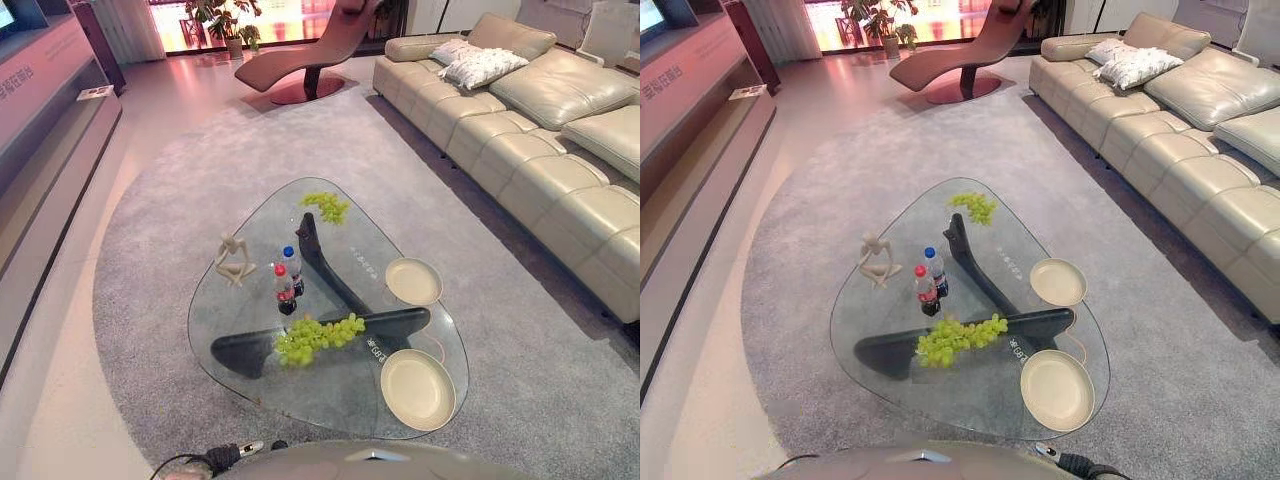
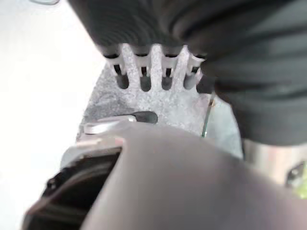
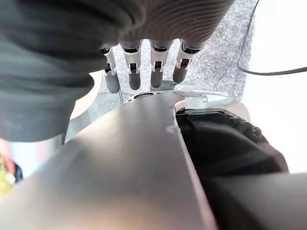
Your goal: Pick up fruits into the plate
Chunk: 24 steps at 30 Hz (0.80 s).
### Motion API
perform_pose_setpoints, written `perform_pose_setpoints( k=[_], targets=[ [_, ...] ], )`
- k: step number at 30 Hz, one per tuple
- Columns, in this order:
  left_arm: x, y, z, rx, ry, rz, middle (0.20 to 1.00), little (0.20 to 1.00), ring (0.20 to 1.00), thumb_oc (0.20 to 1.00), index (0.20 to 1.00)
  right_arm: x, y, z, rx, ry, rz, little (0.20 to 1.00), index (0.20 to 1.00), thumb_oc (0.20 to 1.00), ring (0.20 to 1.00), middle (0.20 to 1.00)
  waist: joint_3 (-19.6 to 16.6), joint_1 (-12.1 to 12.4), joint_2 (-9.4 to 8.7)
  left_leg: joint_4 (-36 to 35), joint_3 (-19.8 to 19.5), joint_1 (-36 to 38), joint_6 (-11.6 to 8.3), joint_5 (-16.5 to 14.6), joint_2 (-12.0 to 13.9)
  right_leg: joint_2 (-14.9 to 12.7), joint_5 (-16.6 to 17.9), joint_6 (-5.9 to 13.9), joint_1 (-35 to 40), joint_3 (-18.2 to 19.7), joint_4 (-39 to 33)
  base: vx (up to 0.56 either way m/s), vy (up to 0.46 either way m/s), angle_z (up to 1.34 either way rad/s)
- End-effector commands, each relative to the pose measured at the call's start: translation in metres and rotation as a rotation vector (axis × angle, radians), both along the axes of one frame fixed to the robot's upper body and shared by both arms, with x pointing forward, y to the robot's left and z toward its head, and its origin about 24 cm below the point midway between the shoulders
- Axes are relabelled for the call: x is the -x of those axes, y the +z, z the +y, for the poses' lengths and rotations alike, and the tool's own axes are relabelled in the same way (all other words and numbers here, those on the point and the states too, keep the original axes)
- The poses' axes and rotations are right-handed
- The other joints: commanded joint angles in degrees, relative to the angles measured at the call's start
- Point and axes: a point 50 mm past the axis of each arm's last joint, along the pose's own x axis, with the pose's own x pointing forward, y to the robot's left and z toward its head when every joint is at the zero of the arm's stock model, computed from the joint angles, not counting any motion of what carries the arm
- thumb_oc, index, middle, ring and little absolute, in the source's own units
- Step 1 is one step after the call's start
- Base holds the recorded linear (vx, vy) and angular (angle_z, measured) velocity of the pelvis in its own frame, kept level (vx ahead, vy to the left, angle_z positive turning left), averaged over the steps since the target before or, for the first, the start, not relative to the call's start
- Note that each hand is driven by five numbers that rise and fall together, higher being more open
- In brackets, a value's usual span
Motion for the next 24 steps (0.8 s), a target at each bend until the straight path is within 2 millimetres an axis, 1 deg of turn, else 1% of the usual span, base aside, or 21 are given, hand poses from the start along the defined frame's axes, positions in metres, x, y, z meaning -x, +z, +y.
perform_pose_setpoints(
  k=[1, 6, 7, 8, 9, 10, 12, 14, 15, 16, 17, 22, 24],
  targets=[
    [-0.019, 0.001, -0.005, -0.011, -0.083, -0.021, 1.0, 1.0, 1.0, 1.0, 1.0, -0.027, 0.0, 0.015, -0.045, -0.007, -0.042, 1.0, 1.0, 1.0, 1.0, 1.0, 3.41, 2.08, -1.03, 1.3, 3.34, 4.12, 2.02, -6.76, -4.38, 0.99, 1.79, -0.56, -1.95, 2.4, 1.75, -0.31, -0.023, -0.21],
    [-0.019, 0.002, -0.001, -0.027, -0.045, -0.037, 1.0, 1.0, 1.0, 1.0, 1.0, -0.026, 0.001, 0.013, -0.048, -0.01, -0.043, 1.0, 1.0, 1.0, 1.0, 1.0, 3.58, 2.18, -1.19, 1.3, 3.41, 4.05, 1.93, -6.8, -4.32, 1.03, 1.77, -0.49, -2.04, 2.39, 1.73, 0.0, 0.0, 0.0],
    [-0.018, 0.002, 0.0, -0.048, -0.025, -0.043, 1.0, 1.0, 1.0, 1.0, 1.0, -0.026, 0.001, 0.014, -0.05, -0.013, -0.044, 1.0, 1.0, 1.0, 1.0, 1.0, 3.69, 2.26, -1.29, 1.33, 3.29, 3.88, 1.91, -6.69, -4.31, 1.0, 1.86, -0.44, -2.2, 2.4, 1.8, 0.02, -0.038, 0.0],
    [-0.018, 0.003, 0.003, -0.069, -0.043, -0.063, 1.0, 1.0, 1.0, 1.0, 1.0, -0.025, 0.0, 0.014, -0.054, -0.015, -0.044, 1.0, 1.0, 1.0, 1.0, 1.0, 3.85, 2.37, -1.47, 1.38, 3.26, 3.75, 1.89, -6.67, -4.24, 1.07, 1.88, -0.48, -2.3, 2.45, 1.78, 0.07, -0.051, 0.0],
    [-0.028, 0.005, 0.003, -0.095, -0.078, -0.115, 1.0, 1.0, 1.0, 1.0, 1.0, -0.027, 0.001, 0.012, -0.057, -0.023, -0.049, 1.0, 1.0, 1.0, 1.0, 1.0, 4.37, 2.4, -1.45, 1.38, 3.22, 3.41, 1.84, -6.49, -4.11, 1.16, 2.04, -0.53, -2.66, 2.64, 1.7, 0.08, -0.044, 0.0],
    [-0.033, 0.006, 0.003, -0.105, -0.103, -0.137, 1.0, 1.0, 1.0, 1.0, 1.0, -0.029, 0.002, 0.012, -0.058, -0.028, -0.058, 1.0, 1.0, 1.0, 1.0, 1.0, 4.67, 2.35, -1.36, 1.4, 3.21, 3.25, 1.8, -6.44, -4.07, 1.13, 2.13, -0.5, -2.86, 2.69, 1.71, 0.07, -0.023, 0.0],
    [-0.039, 0.008, 0.003, -0.107, -0.117, -0.164, 1.0, 1.0, 1.0, 1.0, 1.0, -0.032, 0.002, 0.01, -0.059, -0.027, -0.067, 1.0, 1.0, 1.0, 1.0, 1.0, 4.92, 2.22, -1.29, 1.44, 3.27, 3.07, 1.76, -6.36, -4.01, 1.14, 2.21, -0.49, -3.12, 2.85, 1.75, 0.0, 0.0, 0.0],
    [-0.051, 0.012, 0.003, -0.104, -0.129, -0.215, 1.0, 1.0, 1.0, 1.0, 1.0, -0.037, 0.004, 0.009, -0.058, -0.027, -0.085, 1.0, 1.0, 1.0, 1.0, 1.0, 5.38, 2.06, -1.09, 1.66, 3.38, 2.57, 1.72, -6.26, -3.97, 1.06, 2.25, -0.48, -3.65, 2.98, 1.9, 0.0, 0.0, 0.0],
    [-0.054, 0.012, 0.002, -0.102, -0.13, -0.224, 1.0, 1.0, 1.0, 1.0, 1.0, -0.038, 0.004, 0.009, -0.058, -0.027, -0.089, 1.0, 1.0, 1.0, 1.0, 1.0, 5.49, 2.02, -1.02, 1.68, 3.41, 2.45, 1.71, -6.22, -3.95, 1.05, 2.26, -0.48, -3.81, 3.02, 1.95, -0.04, 0.003, -0.02],
    [-0.067, 0.017, 0.0, -0.098, -0.143, -0.279, 1.0, 1.0, 1.0, 1.0, 1.0, -0.045, 0.006, 0.007, -0.057, -0.027, -0.112, 1.0, 1.0, 1.0, 1.0, 1.0, 6.06, 1.85, -0.73, 1.74, 3.45, 1.88, 1.68, -6.03, -3.88, 1.04, 2.36, -0.49, -4.53, 3.2, 2.13, -0.04, 0.002, -0.01],
    [-0.071, 0.018, 0.0, -0.099, -0.147, -0.297, 1.0, 1.0, 1.0, 1.0, 1.0, -0.047, 0.007, 0.006, -0.057, -0.027, -0.12, 1.0, 1.0, 1.0, 1.0, 1.0, 6.23, 1.8, -0.63, 1.75, 3.45, 1.68, 1.68, -5.97, -3.87, 1.04, 2.4, -0.51, -4.75, 3.24, 2.16, -0.05, 0.003, 0.0],
    [-0.107, 0.034, -0.007, -0.101, -0.193, -0.455, 1.0, 1.0, 1.0, 1.0, 1.0, -0.066, 0.014, 0.001, -0.058, -0.034, -0.198, 1.0, 1.0, 1.0, 1.0, 1.0, 7.58, 1.13, 0.42, 1.88, 3.16, -0.16, 1.58, -5.45, -3.84, 1.06, 2.58, -0.6, -6.87, 3.65, 2.46, -0.03, 0.008, 0.01],
    [-0.125, 0.043, -0.01, -0.108, -0.223, -0.524, 1.0, 1.0, 1.0, 1.0, 1.0, -0.076, 0.018, -0.004, -0.059, -0.035, -0.236, 1.0, 1.0, 1.0, 1.0, 1.0, 8.34, 0.85, 0.95, 1.91, 3.01, -0.89, 1.51, -5.24, -3.83, 1.07, 2.65, -0.64, -7.6, 3.82, 2.46, -0.04, 0.016, 0.0]
  ],
)
